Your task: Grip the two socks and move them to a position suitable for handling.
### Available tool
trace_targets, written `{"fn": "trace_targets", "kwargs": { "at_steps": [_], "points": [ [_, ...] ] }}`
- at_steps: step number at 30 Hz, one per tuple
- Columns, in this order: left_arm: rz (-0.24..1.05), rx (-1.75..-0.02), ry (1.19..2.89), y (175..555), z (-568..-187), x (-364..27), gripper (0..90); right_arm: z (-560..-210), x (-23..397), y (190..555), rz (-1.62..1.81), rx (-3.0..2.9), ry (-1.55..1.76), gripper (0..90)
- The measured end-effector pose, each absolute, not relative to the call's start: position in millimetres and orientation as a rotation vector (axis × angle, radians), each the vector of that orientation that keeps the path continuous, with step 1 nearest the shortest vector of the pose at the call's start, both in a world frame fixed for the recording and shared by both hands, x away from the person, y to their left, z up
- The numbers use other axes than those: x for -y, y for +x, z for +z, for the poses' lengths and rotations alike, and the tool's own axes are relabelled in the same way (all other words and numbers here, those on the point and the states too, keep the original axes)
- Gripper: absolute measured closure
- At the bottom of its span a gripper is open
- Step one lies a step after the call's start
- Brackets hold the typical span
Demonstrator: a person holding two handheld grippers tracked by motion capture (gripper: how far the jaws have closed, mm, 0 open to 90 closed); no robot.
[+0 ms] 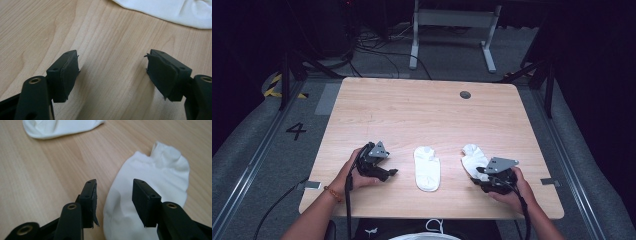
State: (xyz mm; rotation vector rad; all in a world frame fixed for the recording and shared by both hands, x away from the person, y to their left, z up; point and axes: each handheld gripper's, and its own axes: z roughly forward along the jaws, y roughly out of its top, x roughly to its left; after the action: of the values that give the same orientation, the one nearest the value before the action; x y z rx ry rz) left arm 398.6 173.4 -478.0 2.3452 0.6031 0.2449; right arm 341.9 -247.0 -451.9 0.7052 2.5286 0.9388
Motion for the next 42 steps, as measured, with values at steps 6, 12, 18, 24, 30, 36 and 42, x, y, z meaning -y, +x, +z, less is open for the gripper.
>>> {"fn": "trace_targets", "kwargs": {
  "at_steps": [6,12,18,24,30,36,42],
  "points": [
    [0.216,-0.59,2.315,400.4,-481.9,-175.3,22.9,-453.7,225.3,369.0,0.883,-2.519,0.733,53.3],
    [0.218,-0.589,2.316,400.5,-481.9,-175.2,22.6,-461.5,219.0,386.1,0.832,-2.553,0.771,51.1],
    [0.216,-0.59,2.317,400.5,-482.0,-174.9,22.3,-465.1,215.9,397.1,0.818,-2.548,0.815,54.4],
    [0.217,-0.59,2.317,400.5,-482.0,-174.9,22.3,-466.5,213.9,406.6,0.827,-2.52,0.866,71.7],
    [0.221,-0.596,2.315,400.1,-482.0,-174.8,22.1,-465.2,212.3,403.3,0.792,-2.528,0.831,86.4],
    [0.231,-0.613,2.314,400.4,-482.1,-174.0,19.4,-455.9,213.6,393.5,0.843,-2.488,0.778,90.0],
    [0.235,-0.622,2.318,400.2,-482.0,-173.0,18.6,-440.7,216.2,375.9,0.919,-2.487,0.724,90.0]
  ]
}}
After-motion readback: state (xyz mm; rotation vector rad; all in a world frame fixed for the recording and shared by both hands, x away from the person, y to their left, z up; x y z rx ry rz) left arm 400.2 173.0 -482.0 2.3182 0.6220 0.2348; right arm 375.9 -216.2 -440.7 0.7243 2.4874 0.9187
